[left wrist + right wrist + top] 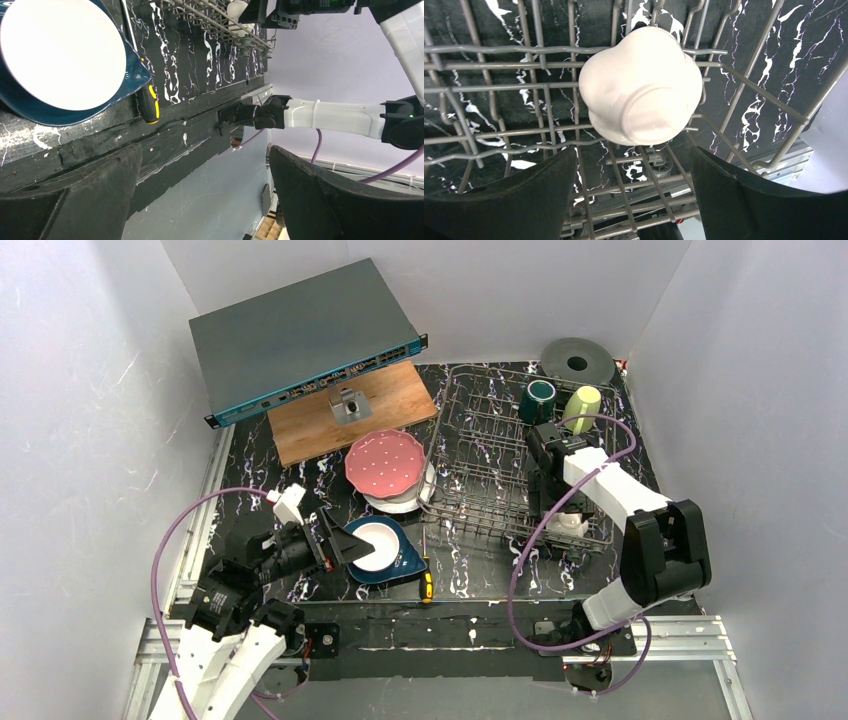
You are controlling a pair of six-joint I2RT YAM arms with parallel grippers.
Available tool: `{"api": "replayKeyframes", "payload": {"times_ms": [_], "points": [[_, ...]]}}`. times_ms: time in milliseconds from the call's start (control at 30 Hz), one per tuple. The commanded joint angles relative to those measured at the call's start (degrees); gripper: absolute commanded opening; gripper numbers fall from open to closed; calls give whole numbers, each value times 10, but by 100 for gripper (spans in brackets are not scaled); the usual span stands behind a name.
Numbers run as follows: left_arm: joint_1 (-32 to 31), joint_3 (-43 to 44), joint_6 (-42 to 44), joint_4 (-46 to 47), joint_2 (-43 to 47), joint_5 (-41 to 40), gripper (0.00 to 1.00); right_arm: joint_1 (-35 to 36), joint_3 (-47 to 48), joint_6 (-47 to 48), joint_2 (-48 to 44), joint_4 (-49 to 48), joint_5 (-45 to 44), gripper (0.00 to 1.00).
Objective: Load the mixed dishes into the dish rack
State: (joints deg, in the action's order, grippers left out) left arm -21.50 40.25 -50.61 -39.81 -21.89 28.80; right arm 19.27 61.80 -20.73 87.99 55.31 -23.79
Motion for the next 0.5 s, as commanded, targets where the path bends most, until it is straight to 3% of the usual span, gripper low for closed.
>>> {"api": "replayKeyframes", "payload": {"times_ms": [0,200,333,467], "points": [[-1,4,6,-26,2,-14,98,19,18,3,-38,-1,7,90],[0,0,24,-48,-8,-31,98,109,52,15,-105,-24,40,92],[0,-6,39,-64,-21,-50,98,181,57,-2,-162,-95,127,94],[0,-11,49,-74,-40,-65,95,199,16,-32,-225,-218,272,98]]}}
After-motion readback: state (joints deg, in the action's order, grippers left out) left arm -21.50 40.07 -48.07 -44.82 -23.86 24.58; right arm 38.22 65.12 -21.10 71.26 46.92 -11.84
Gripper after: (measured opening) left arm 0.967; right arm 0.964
